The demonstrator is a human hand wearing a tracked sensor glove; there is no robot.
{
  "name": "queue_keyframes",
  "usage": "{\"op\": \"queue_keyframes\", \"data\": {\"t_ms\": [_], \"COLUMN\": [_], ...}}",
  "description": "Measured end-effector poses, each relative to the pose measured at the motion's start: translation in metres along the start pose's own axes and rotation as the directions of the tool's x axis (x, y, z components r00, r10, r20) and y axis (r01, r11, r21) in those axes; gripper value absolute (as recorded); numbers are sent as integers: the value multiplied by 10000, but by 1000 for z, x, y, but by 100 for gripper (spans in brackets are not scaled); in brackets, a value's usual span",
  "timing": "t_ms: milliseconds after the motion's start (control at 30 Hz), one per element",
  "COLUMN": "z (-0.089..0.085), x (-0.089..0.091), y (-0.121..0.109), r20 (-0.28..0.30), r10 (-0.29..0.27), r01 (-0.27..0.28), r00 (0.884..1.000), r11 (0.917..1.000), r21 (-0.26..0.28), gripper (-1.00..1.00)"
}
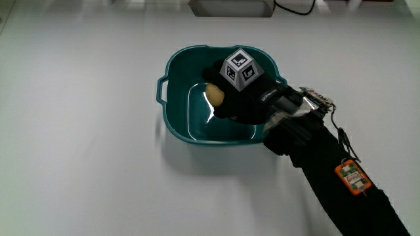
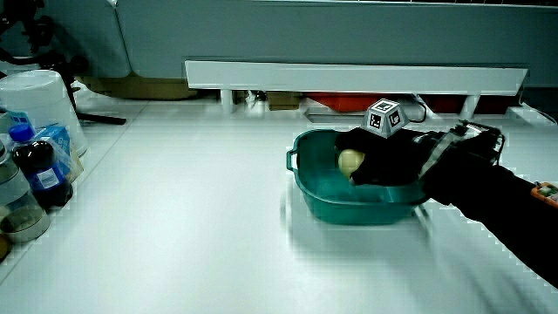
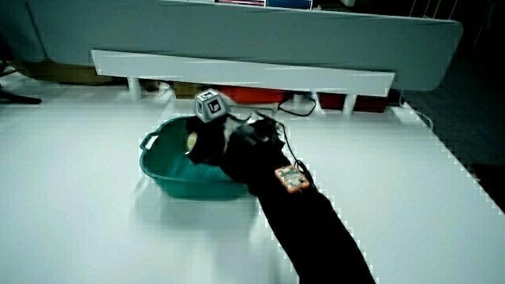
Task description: Place pear into plate
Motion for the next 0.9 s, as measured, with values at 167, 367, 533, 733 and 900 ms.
{"op": "queue_keyframes", "data": {"t_ms": [167,367,533,733,900], "z": [-17,-37,-50,-67,-78], "x": [3,1,1,-3,-3], "y": [8,17,23,30,35], "r20": [-87,-26,-4,25,99], "r10": [-165,-393,-498,-494,-551], "r01": [162,390,495,492,560], "r00": [9998,9992,9988,9988,9984], "r11": [9991,9965,9933,9886,9838], "r21": [-379,-737,-1048,-1420,-1704], "gripper": [0,0,0,0,0]}}
